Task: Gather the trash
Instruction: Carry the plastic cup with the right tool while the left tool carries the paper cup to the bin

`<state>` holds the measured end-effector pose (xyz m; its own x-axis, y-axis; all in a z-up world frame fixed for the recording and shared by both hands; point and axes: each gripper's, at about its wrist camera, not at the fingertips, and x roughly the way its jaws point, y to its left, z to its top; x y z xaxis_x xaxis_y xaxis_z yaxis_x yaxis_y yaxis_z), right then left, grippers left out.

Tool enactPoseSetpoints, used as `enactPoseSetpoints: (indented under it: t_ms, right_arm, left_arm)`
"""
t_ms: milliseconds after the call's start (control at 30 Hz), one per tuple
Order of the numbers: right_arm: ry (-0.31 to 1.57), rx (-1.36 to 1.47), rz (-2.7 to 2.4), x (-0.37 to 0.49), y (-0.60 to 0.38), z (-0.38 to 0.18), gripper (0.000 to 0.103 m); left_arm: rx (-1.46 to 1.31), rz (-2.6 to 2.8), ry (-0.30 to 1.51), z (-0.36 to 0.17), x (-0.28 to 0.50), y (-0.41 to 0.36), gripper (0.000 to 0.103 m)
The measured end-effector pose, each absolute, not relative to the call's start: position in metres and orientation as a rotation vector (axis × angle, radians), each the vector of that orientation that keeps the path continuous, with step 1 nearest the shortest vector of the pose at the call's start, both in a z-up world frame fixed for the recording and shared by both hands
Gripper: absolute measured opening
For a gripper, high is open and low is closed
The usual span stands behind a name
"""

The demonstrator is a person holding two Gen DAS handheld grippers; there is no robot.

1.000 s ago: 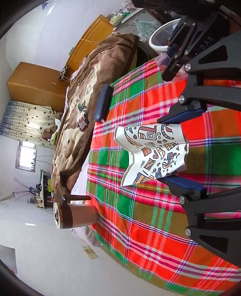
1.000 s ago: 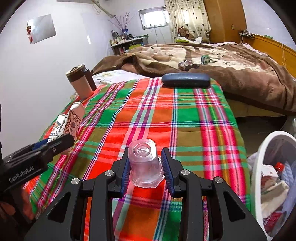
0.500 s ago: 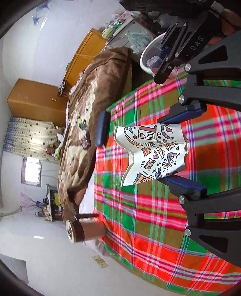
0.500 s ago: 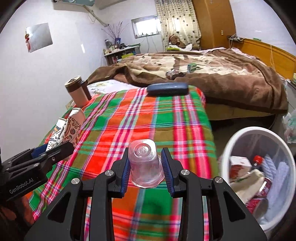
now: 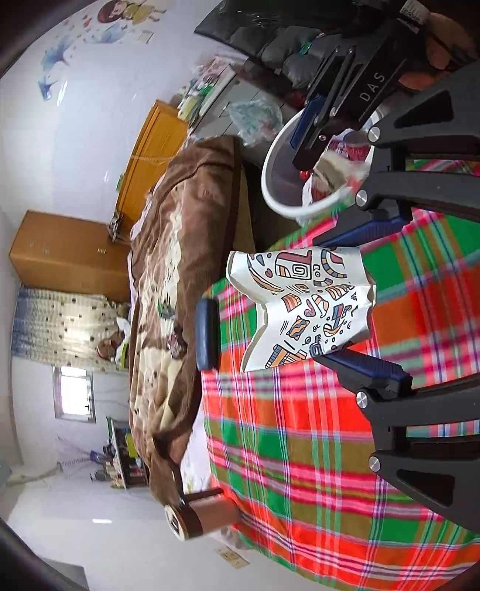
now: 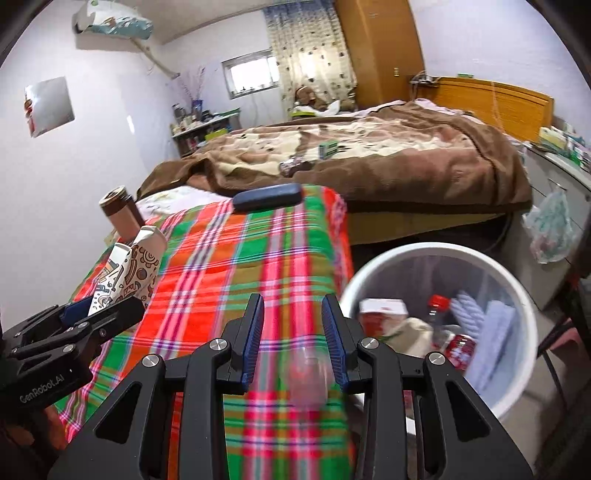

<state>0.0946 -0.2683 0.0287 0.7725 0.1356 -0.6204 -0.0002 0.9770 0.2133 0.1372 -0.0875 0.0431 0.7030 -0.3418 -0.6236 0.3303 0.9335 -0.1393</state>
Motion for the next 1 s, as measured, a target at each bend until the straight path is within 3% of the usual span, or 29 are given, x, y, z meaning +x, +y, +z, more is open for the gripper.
enactPoseSetpoints:
  t_ms: [300,633,733,1000]
  right_arm:
    - [0.669,0.233,-0.022,0.079,-0.310,0.028,0.034]
    - [0.717,0.225,0.130,0.088,-0.285,0.001,0.034]
    - [0.753,0.208,0.134,0.096,-0.275,-0.012,0.045]
    - [0.801,0.197,0.170,0.110,-0.263,-0.028,0.045]
  left_arm:
    - [0.004,-0.453,0.700,0.043,0.130,-0.131,0.053]
    - [-0.027,-0.380,0.723,0.031,0.138,-0.106,0.053]
    - [-0.034,-0.367,0.730,0.027,0.139,-0.097,0.053]
    - [-0.049,-0.367,0.757,0.018,0.142,-0.091,0.053]
